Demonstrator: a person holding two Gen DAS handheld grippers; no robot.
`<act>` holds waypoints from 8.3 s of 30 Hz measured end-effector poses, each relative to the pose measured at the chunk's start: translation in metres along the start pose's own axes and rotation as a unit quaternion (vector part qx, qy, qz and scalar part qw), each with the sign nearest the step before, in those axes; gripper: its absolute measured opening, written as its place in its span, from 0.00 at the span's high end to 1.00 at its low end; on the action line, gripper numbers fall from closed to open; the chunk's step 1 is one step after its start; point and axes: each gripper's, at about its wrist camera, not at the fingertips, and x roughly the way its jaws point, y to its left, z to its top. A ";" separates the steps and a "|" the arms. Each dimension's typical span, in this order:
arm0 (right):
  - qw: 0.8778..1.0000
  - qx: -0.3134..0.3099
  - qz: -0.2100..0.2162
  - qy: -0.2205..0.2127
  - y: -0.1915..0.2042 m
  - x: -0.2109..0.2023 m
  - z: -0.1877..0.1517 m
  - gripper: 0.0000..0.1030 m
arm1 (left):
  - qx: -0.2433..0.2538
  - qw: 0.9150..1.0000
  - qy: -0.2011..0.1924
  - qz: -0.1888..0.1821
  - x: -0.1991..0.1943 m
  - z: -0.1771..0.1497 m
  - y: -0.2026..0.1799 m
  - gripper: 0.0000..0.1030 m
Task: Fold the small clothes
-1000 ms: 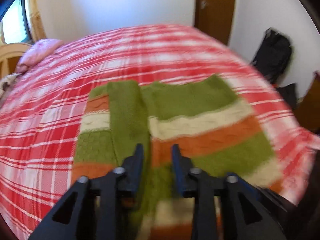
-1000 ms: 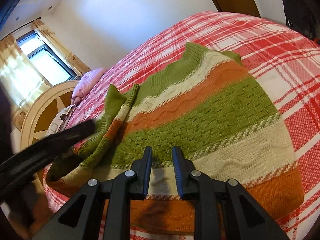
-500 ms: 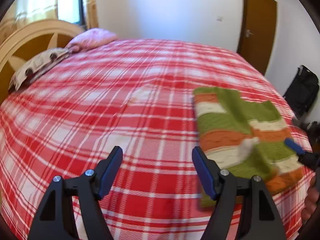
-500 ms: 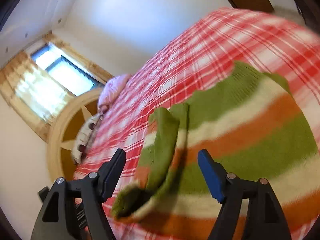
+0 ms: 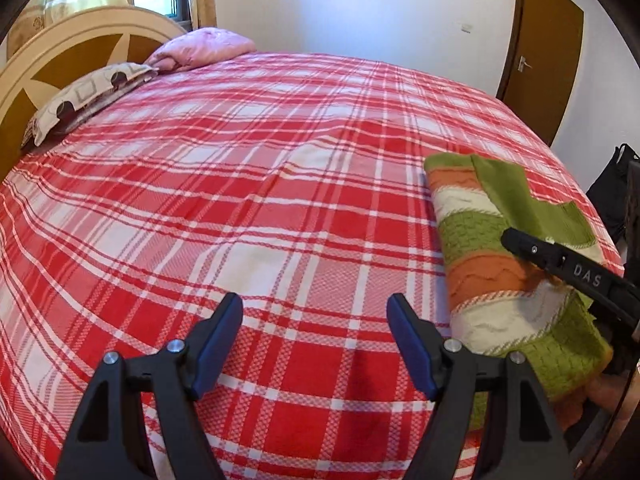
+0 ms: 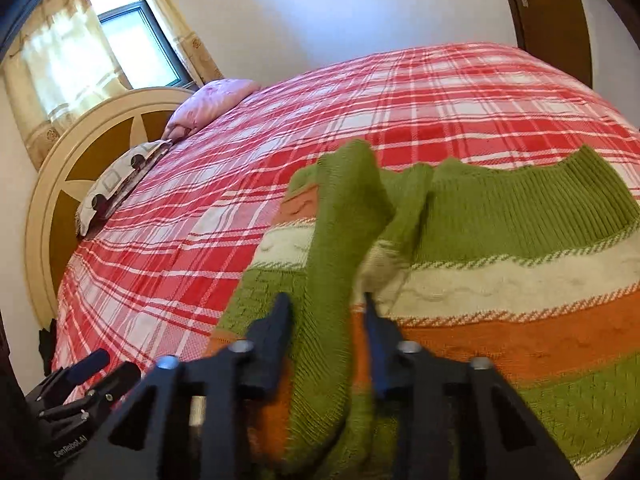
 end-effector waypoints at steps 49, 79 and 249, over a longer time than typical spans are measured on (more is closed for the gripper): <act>0.987 0.039 -0.154 0.012 -0.104 -0.155 -0.087 0.59 | 0.151 0.988 0.000 -0.033 -0.019 -0.006 -0.159 0.25; 0.986 0.005 -0.148 -0.079 -0.130 -0.200 -0.029 0.84 | 0.174 0.985 -0.003 -0.011 -0.013 -0.017 -0.177 0.23; 0.993 0.113 -0.034 -0.003 -0.114 -0.154 -0.115 0.41 | 0.206 0.975 0.038 -0.074 -0.036 -0.052 -0.195 0.20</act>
